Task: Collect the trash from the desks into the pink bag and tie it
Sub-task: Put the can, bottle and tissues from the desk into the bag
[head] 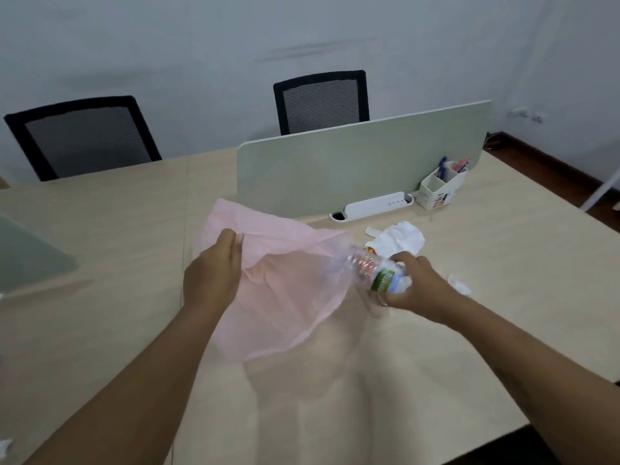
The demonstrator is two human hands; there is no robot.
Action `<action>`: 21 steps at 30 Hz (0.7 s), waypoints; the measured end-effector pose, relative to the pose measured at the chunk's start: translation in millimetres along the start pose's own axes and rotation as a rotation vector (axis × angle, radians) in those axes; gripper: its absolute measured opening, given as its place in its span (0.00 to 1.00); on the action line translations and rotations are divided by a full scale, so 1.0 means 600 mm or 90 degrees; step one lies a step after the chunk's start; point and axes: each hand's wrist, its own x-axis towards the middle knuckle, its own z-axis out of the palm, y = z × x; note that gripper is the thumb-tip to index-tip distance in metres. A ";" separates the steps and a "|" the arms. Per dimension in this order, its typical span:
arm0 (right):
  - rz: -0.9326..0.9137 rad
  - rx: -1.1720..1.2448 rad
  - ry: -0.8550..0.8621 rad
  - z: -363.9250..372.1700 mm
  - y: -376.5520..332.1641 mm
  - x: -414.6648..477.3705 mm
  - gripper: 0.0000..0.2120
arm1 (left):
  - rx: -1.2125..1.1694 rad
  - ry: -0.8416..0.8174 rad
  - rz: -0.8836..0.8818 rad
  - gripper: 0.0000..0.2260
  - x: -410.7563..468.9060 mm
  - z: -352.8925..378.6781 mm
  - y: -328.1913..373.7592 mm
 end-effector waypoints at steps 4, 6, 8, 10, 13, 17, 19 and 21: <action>-0.008 0.136 -0.084 0.098 -0.064 0.008 0.34 | -0.025 -0.018 0.013 0.12 -0.020 -0.005 0.008; 0.048 0.316 -0.121 0.133 -0.092 0.010 0.36 | -0.035 -0.027 0.014 0.13 -0.029 -0.005 0.010; 0.079 0.378 -0.107 0.154 -0.082 0.019 0.33 | -0.038 -0.031 0.008 0.13 -0.035 -0.004 0.010; 0.092 0.338 -0.018 0.154 -0.046 0.029 0.21 | -0.040 -0.031 0.008 0.13 -0.041 -0.003 0.011; 0.130 0.117 0.142 0.133 0.026 0.058 0.13 | -0.039 -0.032 0.001 0.13 -0.048 0.004 0.011; 0.207 -0.042 0.143 0.126 0.080 0.095 0.27 | -0.043 -0.021 -0.026 0.13 -0.051 0.018 0.015; 0.206 -0.030 0.105 0.142 0.091 0.107 0.29 | -0.036 -0.021 -0.039 0.13 -0.052 0.029 0.019; 0.192 0.010 0.102 0.159 0.106 0.113 0.31 | -0.029 -0.030 -0.043 0.13 -0.050 0.042 0.025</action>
